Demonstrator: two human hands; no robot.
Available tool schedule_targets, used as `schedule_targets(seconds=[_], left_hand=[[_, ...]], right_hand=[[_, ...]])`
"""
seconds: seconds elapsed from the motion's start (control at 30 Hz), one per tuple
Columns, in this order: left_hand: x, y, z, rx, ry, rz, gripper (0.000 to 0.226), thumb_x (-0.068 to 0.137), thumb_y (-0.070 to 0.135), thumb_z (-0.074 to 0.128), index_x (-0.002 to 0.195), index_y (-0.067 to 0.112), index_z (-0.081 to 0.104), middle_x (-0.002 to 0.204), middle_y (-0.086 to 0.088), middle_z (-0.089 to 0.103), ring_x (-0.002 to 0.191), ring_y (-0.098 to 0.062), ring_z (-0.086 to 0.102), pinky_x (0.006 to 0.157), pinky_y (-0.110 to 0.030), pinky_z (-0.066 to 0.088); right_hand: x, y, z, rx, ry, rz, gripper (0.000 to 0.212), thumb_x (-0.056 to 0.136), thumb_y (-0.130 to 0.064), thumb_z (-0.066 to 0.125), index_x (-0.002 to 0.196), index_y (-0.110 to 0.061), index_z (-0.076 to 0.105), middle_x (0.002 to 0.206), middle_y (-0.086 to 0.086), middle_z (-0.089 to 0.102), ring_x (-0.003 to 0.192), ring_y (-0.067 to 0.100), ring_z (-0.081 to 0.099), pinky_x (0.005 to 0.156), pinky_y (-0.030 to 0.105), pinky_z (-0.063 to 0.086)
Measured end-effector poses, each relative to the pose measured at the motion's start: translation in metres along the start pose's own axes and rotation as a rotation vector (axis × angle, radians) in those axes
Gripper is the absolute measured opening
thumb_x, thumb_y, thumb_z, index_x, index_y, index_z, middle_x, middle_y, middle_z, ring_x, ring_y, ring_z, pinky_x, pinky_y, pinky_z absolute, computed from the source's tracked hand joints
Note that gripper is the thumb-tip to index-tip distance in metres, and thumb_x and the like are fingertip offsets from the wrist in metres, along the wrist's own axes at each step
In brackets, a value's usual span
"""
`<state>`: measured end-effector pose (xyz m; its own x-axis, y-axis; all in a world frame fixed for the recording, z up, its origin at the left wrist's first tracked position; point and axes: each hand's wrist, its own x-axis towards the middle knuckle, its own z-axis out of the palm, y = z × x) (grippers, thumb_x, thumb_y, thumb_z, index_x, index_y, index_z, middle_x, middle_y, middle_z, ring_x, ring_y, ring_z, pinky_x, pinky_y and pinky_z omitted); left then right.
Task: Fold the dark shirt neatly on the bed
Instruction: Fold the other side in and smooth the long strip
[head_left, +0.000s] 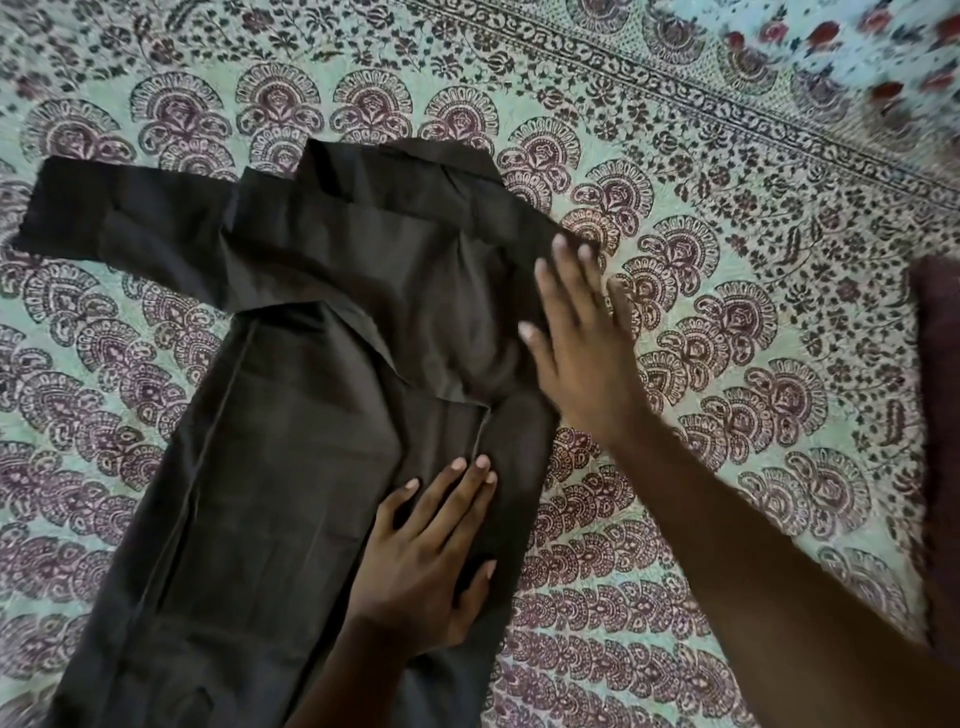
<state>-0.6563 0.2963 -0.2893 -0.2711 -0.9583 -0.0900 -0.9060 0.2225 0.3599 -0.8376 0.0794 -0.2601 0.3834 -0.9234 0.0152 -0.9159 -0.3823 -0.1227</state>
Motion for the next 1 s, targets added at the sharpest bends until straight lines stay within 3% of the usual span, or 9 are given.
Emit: schedule_targets(seconds=[0.07, 0.13, 0.23, 0.3, 0.43, 0.57, 0.87, 1.0], left_hand=[[0.0, -0.002, 0.002, -0.004, 0.011, 0.008, 0.081, 0.091, 0.053, 0.057, 0.162, 0.022, 0.034, 0.173, 0.007, 0.023, 0.158, -0.012, 0.023, 0.116, -0.044, 0.036], [0.0, -0.003, 0.002, 0.004, 0.015, 0.009, 0.081, 0.091, 0.053, 0.057, 0.162, 0.022, 0.034, 0.173, 0.006, 0.023, 0.158, -0.012, 0.023, 0.116, -0.044, 0.035], [0.001, -0.002, 0.003, 0.024, 0.014, 0.006, 0.082, 0.089, 0.054, 0.059, 0.162, 0.022, 0.035, 0.172, 0.006, 0.023, 0.158, -0.013, 0.024, 0.116, -0.045, 0.036], [0.0, -0.002, 0.003, 0.029, 0.012, 0.009, 0.083, 0.089, 0.054, 0.059, 0.162, 0.022, 0.035, 0.172, 0.006, 0.023, 0.158, -0.013, 0.024, 0.116, -0.046, 0.036], [-0.001, -0.001, 0.001, 0.052, 0.009, 0.01, 0.082, 0.091, 0.055, 0.056, 0.162, 0.021, 0.034, 0.173, 0.006, 0.021, 0.158, -0.012, 0.023, 0.117, -0.047, 0.034], [-0.003, -0.001, 0.002, 0.069, 0.017, 0.028, 0.08, 0.093, 0.055, 0.053, 0.163, 0.02, 0.033, 0.173, 0.005, 0.02, 0.159, -0.013, 0.022, 0.119, -0.048, 0.031], [-0.014, -0.001, -0.003, 0.143, -0.015, 0.082, 0.075, 0.101, 0.055, 0.041, 0.162, 0.013, 0.033, 0.174, -0.002, 0.02, 0.16, -0.02, 0.018, 0.123, -0.049, 0.024], [-0.074, -0.007, 0.0, 0.224, -0.101, 0.25, 0.074, 0.106, 0.055, 0.032, 0.164, 0.009, 0.023, 0.175, -0.006, 0.009, 0.162, -0.023, 0.01, 0.126, -0.049, 0.021]], right_hand=[[-0.053, -0.014, 0.012, 0.012, -0.032, -0.064, 0.058, 0.111, -0.04, 0.039, 0.162, -0.013, 0.034, 0.174, 0.005, 0.016, 0.161, 0.024, 0.014, 0.123, 0.056, 0.027], [-0.077, -0.009, 0.02, -0.045, -0.091, -0.095, 0.062, 0.11, -0.051, 0.037, 0.164, -0.02, 0.03, 0.175, 0.001, 0.015, 0.161, 0.02, 0.016, 0.121, 0.056, 0.027], [-0.039, 0.022, 0.022, -0.117, -0.154, -0.085, 0.076, 0.102, -0.075, 0.027, 0.166, -0.036, 0.017, 0.176, -0.003, 0.008, 0.161, 0.021, 0.015, 0.122, 0.06, 0.021], [0.002, 0.041, 0.02, -0.119, -0.161, -0.017, 0.078, 0.099, -0.079, 0.02, 0.166, -0.038, 0.014, 0.176, -0.002, 0.008, 0.16, 0.025, 0.017, 0.12, 0.064, 0.022], [0.036, 0.042, 0.014, -0.106, -0.181, 0.061, 0.081, 0.099, -0.072, 0.019, 0.166, -0.026, 0.017, 0.175, 0.006, 0.012, 0.159, 0.036, 0.015, 0.119, 0.066, 0.025], [-0.013, 0.01, 0.01, -0.019, -0.041, 0.095, 0.068, 0.108, -0.051, 0.033, 0.165, -0.016, 0.021, 0.175, 0.004, 0.011, 0.161, 0.03, 0.01, 0.122, 0.061, 0.023], [-0.168, -0.049, 0.031, -0.036, -0.172, 0.032, 0.062, 0.109, -0.055, 0.024, 0.165, -0.032, 0.02, 0.175, 0.001, 0.008, 0.16, 0.032, 0.012, 0.122, 0.061, 0.024], [-0.209, -0.07, 0.03, -0.032, -0.178, 0.012, 0.062, 0.108, -0.055, 0.024, 0.166, -0.032, 0.018, 0.176, 0.0, 0.007, 0.16, 0.032, 0.011, 0.122, 0.06, 0.022]])
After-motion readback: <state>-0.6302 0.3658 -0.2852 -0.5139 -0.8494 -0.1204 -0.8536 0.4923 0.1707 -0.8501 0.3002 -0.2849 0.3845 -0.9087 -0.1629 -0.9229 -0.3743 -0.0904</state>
